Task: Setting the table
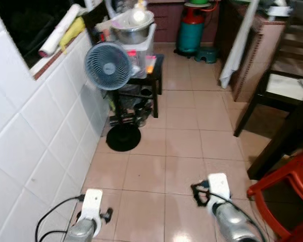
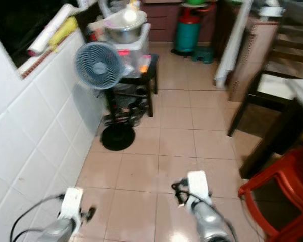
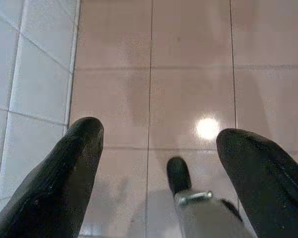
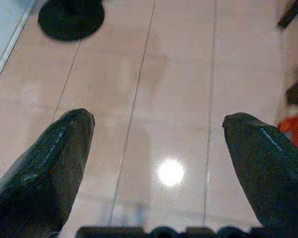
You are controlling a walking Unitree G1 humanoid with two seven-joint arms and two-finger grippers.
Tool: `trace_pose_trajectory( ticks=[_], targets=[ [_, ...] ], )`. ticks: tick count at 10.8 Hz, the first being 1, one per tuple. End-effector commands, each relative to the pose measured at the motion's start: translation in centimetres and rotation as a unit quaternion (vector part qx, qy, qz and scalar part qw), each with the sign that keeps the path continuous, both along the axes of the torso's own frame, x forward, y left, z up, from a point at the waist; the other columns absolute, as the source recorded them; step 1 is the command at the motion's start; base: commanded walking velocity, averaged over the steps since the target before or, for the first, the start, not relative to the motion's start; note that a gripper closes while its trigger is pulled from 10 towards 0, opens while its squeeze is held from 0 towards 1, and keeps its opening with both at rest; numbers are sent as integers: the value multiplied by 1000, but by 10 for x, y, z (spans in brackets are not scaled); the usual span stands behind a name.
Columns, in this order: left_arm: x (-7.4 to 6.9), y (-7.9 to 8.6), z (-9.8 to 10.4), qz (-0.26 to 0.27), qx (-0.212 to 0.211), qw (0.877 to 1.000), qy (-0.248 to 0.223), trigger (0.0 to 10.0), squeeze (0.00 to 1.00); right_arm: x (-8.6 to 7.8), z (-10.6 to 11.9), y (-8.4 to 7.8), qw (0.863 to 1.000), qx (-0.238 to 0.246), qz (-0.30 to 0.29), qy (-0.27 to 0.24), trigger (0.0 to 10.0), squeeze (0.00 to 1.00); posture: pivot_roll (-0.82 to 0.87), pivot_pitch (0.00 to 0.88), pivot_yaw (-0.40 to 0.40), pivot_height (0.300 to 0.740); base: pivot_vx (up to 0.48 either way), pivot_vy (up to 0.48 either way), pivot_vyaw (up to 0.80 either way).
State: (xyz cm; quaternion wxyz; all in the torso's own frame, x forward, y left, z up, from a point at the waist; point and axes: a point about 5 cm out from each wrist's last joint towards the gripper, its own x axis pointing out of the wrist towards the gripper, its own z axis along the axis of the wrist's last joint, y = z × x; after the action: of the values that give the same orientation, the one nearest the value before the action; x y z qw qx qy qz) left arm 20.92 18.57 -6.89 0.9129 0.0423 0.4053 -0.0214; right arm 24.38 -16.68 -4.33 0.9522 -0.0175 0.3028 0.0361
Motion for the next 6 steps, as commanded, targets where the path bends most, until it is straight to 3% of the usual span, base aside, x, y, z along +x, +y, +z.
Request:
trace_pose_trajectory(
  ticks=[1,2,4,6],
  targets=[
    [-6,-1,-4,-11,2,1000,20,10000,0,-13,-11,0,999,-2,-7,38,10000,0,-51,0,55,740,0,0,0],
    [-12,0,-8,-17,6,999,38,10000,0,-24,-20,2,997,-12,3,73,10000,0,-51,0,55,740,0,0,0],
    [-14,2,-9,-8,10,999,46,10000,0,-31,-25,4,994,-35,52,92,10000,0,-48,0,45,740,0,0,0],
    [-13,0,-9,-7,14,999,48,10000,0,-35,-27,0,991,-49,70,103,10000,0,-28,0,20,740,0,0,800]
  ],
)
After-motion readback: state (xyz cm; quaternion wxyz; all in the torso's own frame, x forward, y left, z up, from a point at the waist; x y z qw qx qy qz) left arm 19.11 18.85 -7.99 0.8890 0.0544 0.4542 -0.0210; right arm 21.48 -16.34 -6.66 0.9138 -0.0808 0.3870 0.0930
